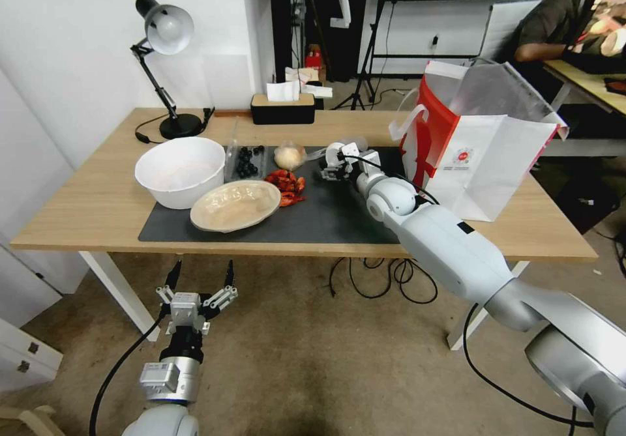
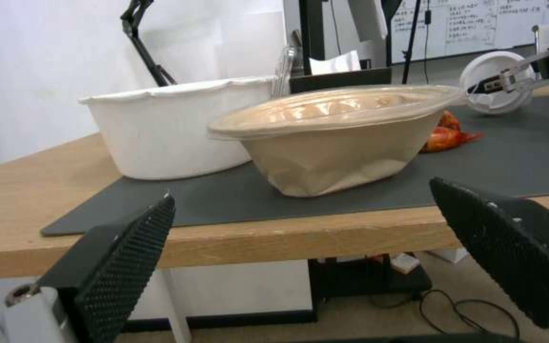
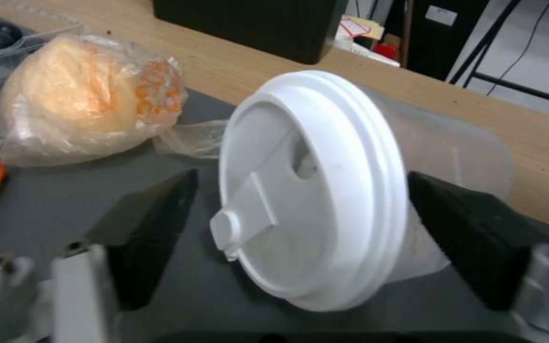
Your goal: Pick up the trash from the table and place it into the takeout bag.
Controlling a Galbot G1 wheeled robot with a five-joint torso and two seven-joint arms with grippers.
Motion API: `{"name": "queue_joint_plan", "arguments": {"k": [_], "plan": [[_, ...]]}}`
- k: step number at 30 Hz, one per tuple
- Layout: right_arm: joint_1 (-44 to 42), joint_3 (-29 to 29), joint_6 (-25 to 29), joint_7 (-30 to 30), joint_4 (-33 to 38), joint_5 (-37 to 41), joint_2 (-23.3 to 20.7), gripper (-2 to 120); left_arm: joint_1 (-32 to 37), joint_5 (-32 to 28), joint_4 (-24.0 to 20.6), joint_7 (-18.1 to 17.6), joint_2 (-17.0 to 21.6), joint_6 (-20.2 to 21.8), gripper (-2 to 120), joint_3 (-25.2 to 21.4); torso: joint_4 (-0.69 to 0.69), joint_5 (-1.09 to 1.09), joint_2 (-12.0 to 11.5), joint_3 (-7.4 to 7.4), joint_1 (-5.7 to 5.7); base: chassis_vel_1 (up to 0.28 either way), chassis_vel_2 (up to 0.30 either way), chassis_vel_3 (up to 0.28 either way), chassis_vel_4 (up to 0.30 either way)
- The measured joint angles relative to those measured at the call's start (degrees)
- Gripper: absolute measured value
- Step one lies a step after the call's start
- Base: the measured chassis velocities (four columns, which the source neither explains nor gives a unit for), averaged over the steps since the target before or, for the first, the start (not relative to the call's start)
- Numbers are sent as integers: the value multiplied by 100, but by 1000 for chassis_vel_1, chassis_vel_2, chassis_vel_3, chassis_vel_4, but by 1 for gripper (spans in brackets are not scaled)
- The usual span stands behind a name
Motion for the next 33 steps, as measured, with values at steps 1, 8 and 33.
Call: {"name": "queue_joint_plan", "arguments": {"k": [1, 8, 33], "plan": [[-20, 19, 10, 9, 8, 1, -10, 75, 2, 1, 0, 0, 0, -1, 100, 1, 0, -1, 0, 0, 0, 0, 0, 0, 0], [-94, 55, 110, 57, 39, 4, -41, 52, 1, 8, -4, 0, -4, -2, 100, 11, 1, 0, 0, 0, 0, 0, 0, 0, 0], [-349, 698, 205, 258, 1546, 66, -657, 23, 46, 12, -147, -24, 16, -35, 100, 0, 0, 0, -2, 1, 0, 0, 0, 0, 0]]}}
